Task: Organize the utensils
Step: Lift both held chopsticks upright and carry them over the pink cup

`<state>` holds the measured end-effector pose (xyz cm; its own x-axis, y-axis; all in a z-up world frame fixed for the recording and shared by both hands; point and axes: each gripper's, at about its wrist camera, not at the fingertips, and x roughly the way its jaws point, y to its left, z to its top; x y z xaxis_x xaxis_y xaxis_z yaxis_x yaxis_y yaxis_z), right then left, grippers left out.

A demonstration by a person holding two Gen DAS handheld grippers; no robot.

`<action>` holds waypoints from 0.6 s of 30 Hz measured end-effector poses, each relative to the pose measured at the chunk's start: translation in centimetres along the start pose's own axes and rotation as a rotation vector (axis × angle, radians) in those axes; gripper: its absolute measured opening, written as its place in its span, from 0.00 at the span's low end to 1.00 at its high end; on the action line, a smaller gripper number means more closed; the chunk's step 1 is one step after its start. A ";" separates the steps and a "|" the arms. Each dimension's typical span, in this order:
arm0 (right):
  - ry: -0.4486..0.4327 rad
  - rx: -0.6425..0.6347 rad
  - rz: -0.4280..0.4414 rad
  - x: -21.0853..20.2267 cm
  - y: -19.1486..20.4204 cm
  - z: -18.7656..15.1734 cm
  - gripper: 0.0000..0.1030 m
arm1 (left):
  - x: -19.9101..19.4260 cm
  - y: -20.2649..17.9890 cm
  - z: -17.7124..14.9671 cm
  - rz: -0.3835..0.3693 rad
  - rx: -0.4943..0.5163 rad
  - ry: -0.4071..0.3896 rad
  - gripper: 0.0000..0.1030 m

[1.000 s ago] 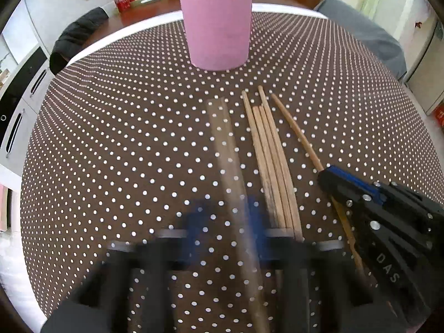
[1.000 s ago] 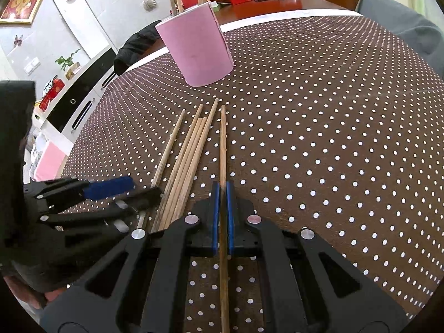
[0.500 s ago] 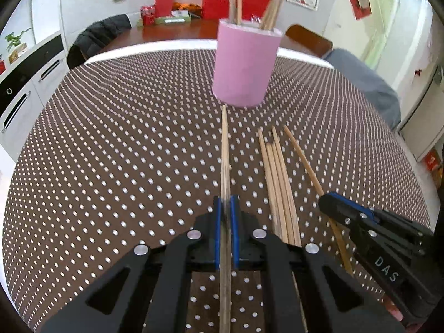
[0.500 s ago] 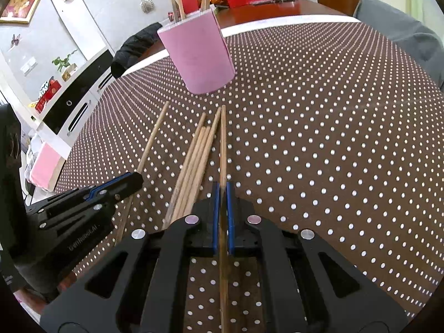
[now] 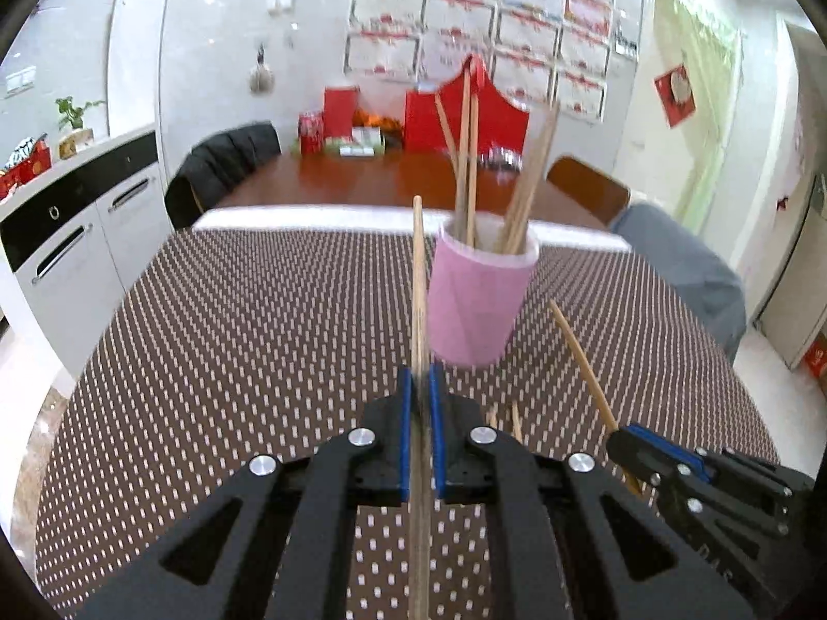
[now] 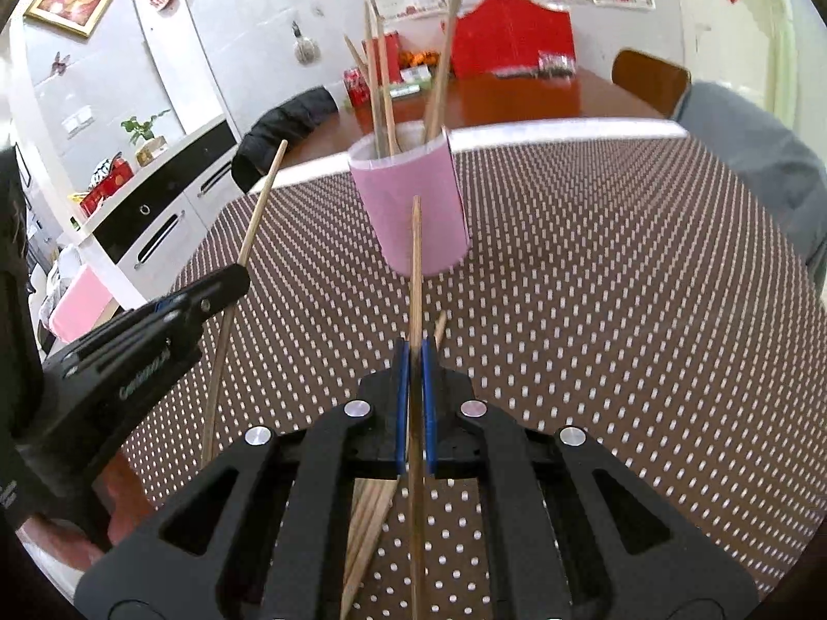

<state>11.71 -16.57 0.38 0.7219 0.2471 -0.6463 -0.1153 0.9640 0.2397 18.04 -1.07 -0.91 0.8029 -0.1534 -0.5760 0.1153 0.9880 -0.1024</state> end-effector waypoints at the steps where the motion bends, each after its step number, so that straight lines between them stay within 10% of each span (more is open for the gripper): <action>1: -0.014 -0.007 0.000 -0.3 0.1 0.5 0.05 | -0.3 0.1 0.5 0.026 -0.004 -0.028 0.07; 18: -0.385 0.025 -0.024 -4.1 -1.1 9.1 0.05 | -3.6 -0.2 8.8 -0.019 -0.097 -0.345 0.07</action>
<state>15.02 -19.54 9.36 0.9282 0.1651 -0.3334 -0.0823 0.9650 0.2489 20.26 -0.54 8.26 0.9533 -0.1413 -0.2668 0.0896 0.9763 -0.1970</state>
